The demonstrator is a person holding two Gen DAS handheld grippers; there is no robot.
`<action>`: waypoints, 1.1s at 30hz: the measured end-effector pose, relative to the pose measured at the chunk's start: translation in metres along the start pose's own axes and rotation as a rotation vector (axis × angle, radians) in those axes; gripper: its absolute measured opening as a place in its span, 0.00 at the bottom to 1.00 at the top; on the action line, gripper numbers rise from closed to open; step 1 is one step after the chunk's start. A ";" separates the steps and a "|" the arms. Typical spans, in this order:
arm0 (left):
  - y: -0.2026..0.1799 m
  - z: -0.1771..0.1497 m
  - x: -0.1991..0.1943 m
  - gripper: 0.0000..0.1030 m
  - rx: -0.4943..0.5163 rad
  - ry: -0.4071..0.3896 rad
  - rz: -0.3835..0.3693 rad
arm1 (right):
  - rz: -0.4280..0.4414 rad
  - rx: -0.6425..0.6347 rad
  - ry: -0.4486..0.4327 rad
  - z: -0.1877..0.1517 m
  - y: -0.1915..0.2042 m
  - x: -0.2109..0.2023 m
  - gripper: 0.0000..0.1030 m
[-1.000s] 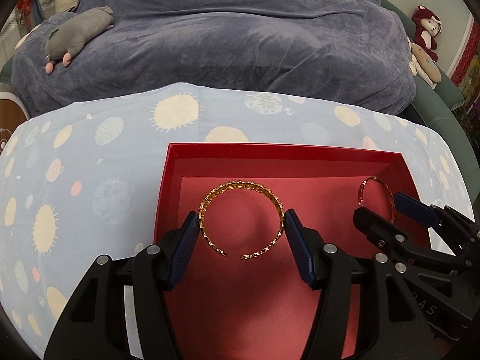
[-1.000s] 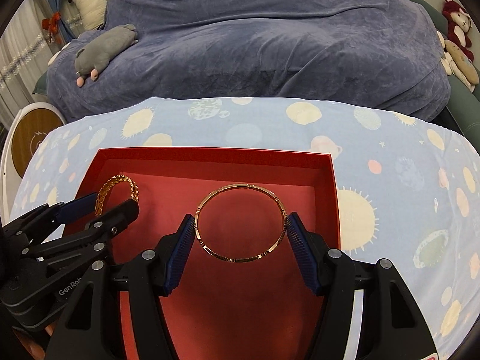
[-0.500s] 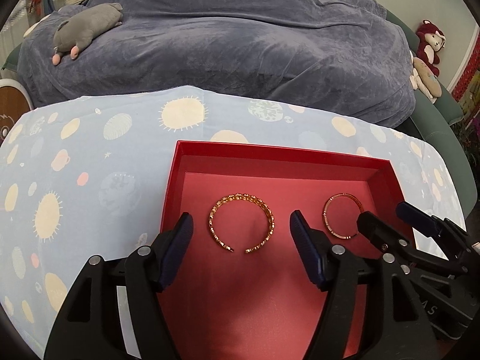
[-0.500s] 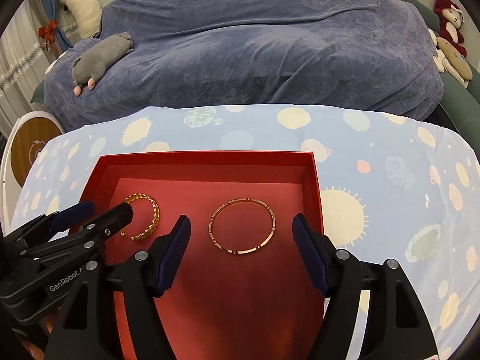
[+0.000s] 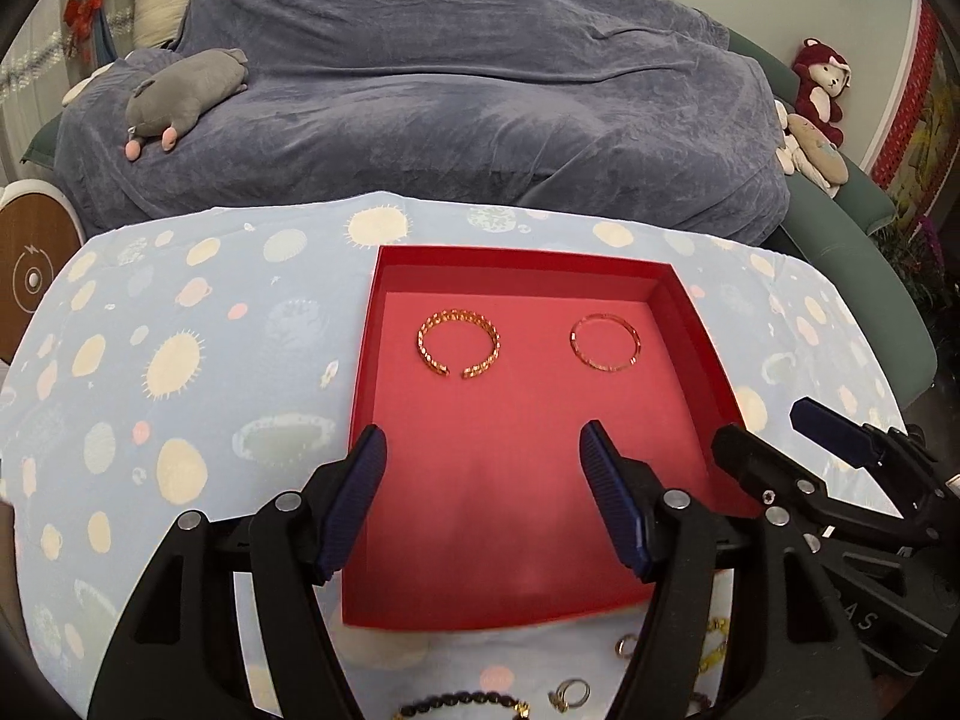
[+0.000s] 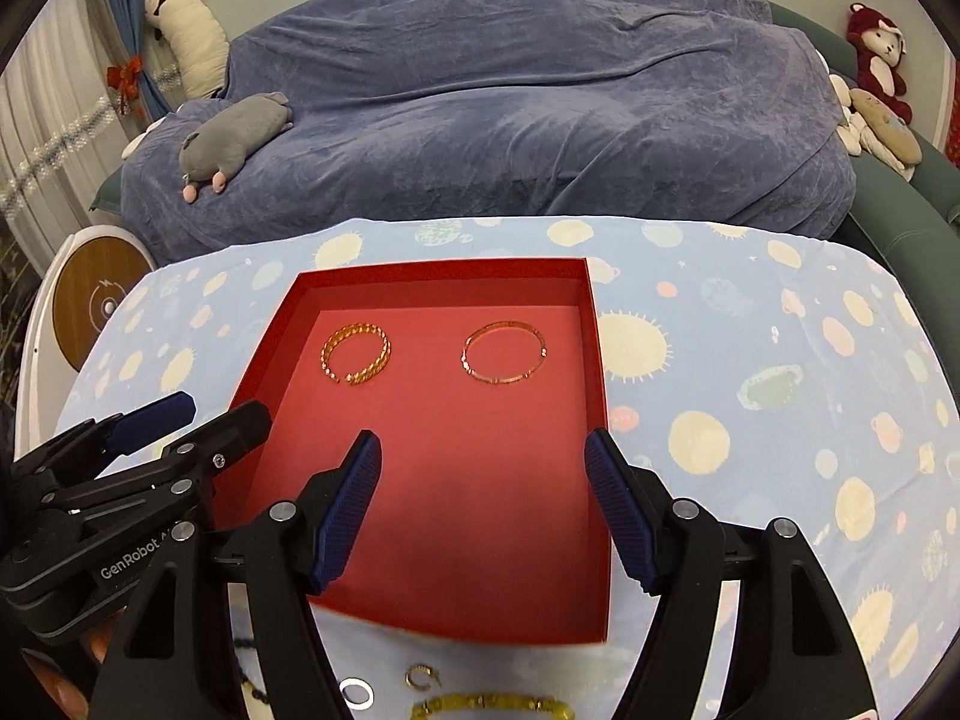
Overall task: Organize jewelry
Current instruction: 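Lift both tools out of the red box back over the jewelry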
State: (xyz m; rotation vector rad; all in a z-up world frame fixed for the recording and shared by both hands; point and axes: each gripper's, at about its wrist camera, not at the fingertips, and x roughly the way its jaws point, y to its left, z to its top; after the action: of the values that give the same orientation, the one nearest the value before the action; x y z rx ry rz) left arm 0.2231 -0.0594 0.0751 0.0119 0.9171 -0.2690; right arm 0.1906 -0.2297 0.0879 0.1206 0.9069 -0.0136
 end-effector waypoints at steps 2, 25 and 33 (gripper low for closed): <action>-0.003 -0.016 -0.011 0.62 0.009 0.007 -0.005 | -0.014 -0.010 -0.005 -0.018 0.003 -0.013 0.66; -0.009 -0.168 -0.054 0.62 -0.019 0.105 -0.012 | -0.054 0.017 0.117 -0.177 0.007 -0.062 0.66; -0.006 -0.178 -0.048 0.56 -0.019 0.107 -0.022 | -0.060 0.078 0.140 -0.191 -0.008 -0.059 0.66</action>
State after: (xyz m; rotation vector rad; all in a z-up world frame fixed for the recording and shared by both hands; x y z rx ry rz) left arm 0.0544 -0.0324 0.0049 -0.0016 1.0265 -0.2819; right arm 0.0039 -0.2191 0.0173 0.1681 1.0500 -0.0969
